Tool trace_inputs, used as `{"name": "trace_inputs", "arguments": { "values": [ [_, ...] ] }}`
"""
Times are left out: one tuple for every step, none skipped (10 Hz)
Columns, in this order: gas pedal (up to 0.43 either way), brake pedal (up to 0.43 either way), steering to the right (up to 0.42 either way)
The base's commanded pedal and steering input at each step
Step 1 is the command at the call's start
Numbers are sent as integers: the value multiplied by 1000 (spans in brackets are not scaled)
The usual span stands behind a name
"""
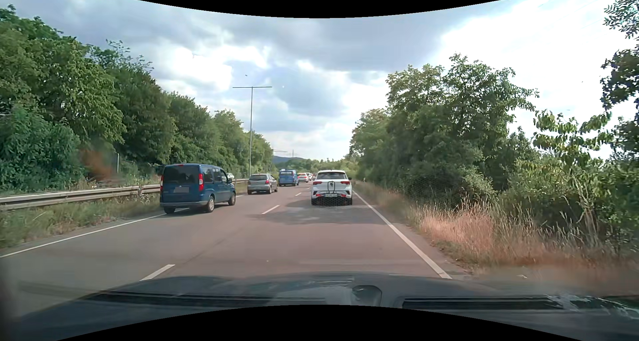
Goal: Follow the waypoints while adhering to traffic rules and regulations
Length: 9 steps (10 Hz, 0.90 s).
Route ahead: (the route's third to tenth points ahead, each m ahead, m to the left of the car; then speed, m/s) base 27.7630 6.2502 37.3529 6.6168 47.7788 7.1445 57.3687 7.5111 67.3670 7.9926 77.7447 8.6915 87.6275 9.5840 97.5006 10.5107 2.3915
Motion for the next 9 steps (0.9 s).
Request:
{"name": "trace_inputs", "arguments": {
  "values": [
    [79, 0, -6],
    [59, 0, -6],
    [59, 0, -6],
    [59, 0, -6],
    [59, 0, -6],
    [59, 0, -6],
    [59, 0, -6],
    [59, 0, -6],
    [59, 0, -7]
  ]
}}
